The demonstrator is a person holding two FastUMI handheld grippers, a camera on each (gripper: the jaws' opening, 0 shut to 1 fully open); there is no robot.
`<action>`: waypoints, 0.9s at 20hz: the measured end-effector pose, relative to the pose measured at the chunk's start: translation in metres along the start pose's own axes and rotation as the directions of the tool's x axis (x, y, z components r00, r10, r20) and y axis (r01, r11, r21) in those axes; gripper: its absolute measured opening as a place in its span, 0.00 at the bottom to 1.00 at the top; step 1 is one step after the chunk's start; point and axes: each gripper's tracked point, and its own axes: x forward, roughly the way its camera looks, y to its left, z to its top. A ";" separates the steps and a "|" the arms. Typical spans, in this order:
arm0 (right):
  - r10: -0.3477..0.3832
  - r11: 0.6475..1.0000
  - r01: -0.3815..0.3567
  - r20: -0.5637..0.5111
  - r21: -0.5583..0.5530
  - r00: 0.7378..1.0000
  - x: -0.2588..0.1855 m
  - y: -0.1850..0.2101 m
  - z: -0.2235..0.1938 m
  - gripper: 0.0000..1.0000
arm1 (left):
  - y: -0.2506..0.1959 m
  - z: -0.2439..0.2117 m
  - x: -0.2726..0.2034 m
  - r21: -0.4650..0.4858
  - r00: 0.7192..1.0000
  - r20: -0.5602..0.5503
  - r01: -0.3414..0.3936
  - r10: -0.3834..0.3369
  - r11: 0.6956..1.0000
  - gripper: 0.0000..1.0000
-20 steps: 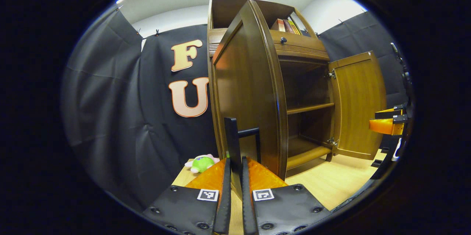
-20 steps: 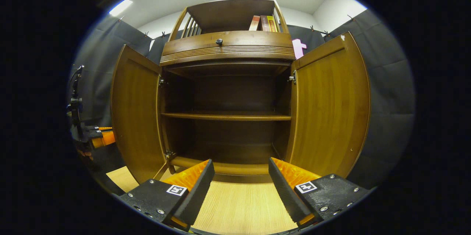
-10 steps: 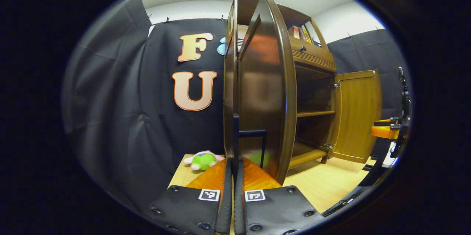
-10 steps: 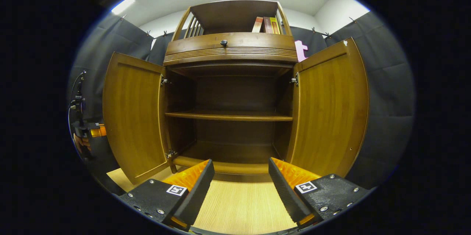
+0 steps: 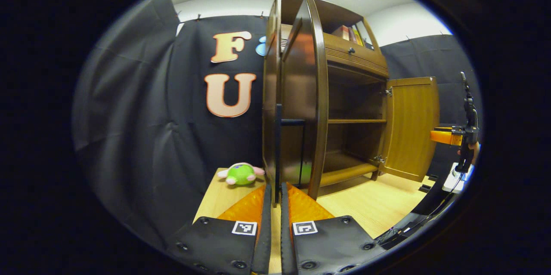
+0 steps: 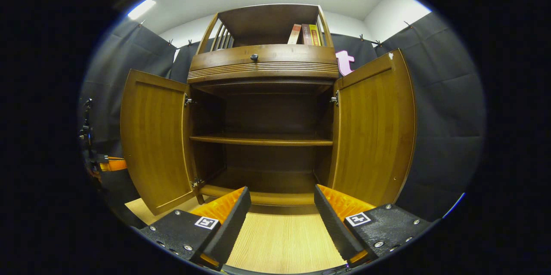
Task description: Open the right door of the double-door shoe cabinet with the right hand, and open the left door with the left hand.
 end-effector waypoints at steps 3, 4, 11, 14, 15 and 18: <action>0.022 1.000 -0.022 0.004 0.000 1.000 0.002 -0.006 0.000 0.92 | -0.018 0.035 -0.024 -0.017 0.988 0.083 -0.132 0.133 0.991 0.11; 0.032 0.999 -0.032 0.008 0.005 0.999 0.004 -0.007 0.001 0.92 | -0.031 0.043 -0.030 -0.039 0.979 0.111 -0.165 0.168 0.986 0.11; 0.140 0.990 -0.140 0.023 0.025 0.990 -0.005 -0.015 0.017 0.92 | -0.145 0.078 -0.011 -0.097 0.952 0.227 -0.187 0.204 0.978 0.11; 0.152 0.988 -0.153 0.021 0.008 0.988 -0.013 -0.025 0.013 0.92 | -0.170 0.079 -0.001 -0.084 0.942 0.240 -0.220 0.234 0.972 0.15; 0.155 0.988 -0.155 0.016 0.012 0.988 -0.016 -0.027 0.011 0.92 | -0.183 0.075 0.005 -0.086 0.951 0.225 -0.197 0.212 0.977 0.17; 0.168 0.984 -0.169 0.028 0.049 0.985 -0.023 -0.029 0.012 0.92 | -0.213 0.066 0.021 -0.104 0.967 0.190 -0.152 0.170 0.983 0.35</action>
